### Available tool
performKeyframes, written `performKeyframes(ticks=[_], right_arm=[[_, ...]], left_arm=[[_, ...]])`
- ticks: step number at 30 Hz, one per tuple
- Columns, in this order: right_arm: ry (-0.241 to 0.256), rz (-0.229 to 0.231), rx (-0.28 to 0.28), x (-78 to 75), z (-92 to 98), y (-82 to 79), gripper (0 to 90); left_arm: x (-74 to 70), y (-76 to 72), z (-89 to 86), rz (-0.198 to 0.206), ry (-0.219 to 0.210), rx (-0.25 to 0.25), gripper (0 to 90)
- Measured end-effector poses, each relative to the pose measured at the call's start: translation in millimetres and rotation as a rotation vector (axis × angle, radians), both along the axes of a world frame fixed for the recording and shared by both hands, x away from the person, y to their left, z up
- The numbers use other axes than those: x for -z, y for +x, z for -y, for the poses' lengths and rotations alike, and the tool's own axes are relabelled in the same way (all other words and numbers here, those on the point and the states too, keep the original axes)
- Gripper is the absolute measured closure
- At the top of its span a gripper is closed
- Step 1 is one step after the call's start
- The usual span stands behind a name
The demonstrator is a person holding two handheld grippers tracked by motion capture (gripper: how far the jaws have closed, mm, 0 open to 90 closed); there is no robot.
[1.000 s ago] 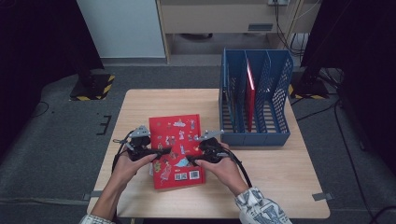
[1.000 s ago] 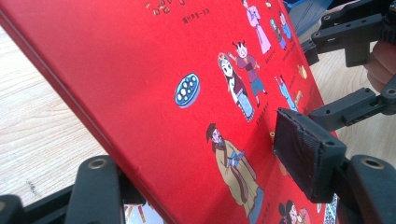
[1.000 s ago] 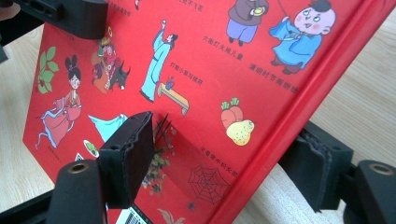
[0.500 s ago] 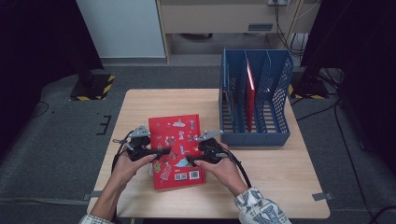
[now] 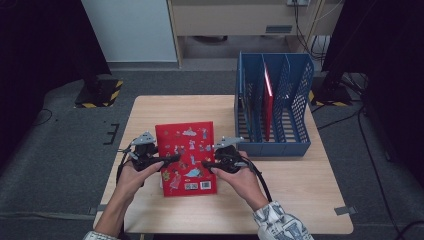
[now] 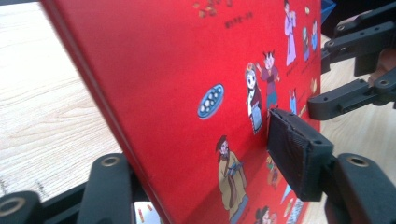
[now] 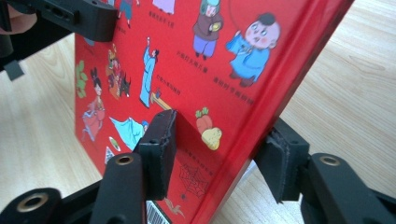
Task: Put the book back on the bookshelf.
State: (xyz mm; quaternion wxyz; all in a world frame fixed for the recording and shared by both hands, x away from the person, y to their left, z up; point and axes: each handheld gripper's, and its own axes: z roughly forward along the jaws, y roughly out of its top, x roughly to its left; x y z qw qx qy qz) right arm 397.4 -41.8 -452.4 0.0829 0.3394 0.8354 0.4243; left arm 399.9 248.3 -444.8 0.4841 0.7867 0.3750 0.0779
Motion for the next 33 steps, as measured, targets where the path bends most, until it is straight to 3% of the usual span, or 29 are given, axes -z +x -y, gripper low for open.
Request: performKeyframes(ticks=[3,11,16,21,28,33], right_arm=[[0.008,0.007,-0.001,-4.3,-0.2,-1.6,53.3],[0.006,0.006,-0.029,-12.2,-6.7,-5.5,55.5],[0.013,0.003,-0.042,-20.1,-13.2,-7.0,55.8],[0.012,0.008,-0.055,-28.5,-18.2,-7.2,56.3],[0.011,0.02,-0.053,-41.5,-18.9,-0.8,56.4],[0.007,0.046,-0.026,-47.0,-16.5,11.1,56.1]], left_arm=[[-3.7,-2.5,-4.5,0.014,-0.033,-0.001,43.8],[-14.2,-13.4,-13.1,0.039,-0.024,-0.001,45.7],[-27.2,-19.0,-19.1,0.054,-0.043,-0.01,47.0],[-39.2,-20.3,-22.6,0.07,-0.03,-0.011,47.3],[-51.3,-14.1,-21.9,0.084,-0.039,-0.006,47.9],[-53.2,3.4,-17.2,0.103,-0.039,-0.004,46.6]])
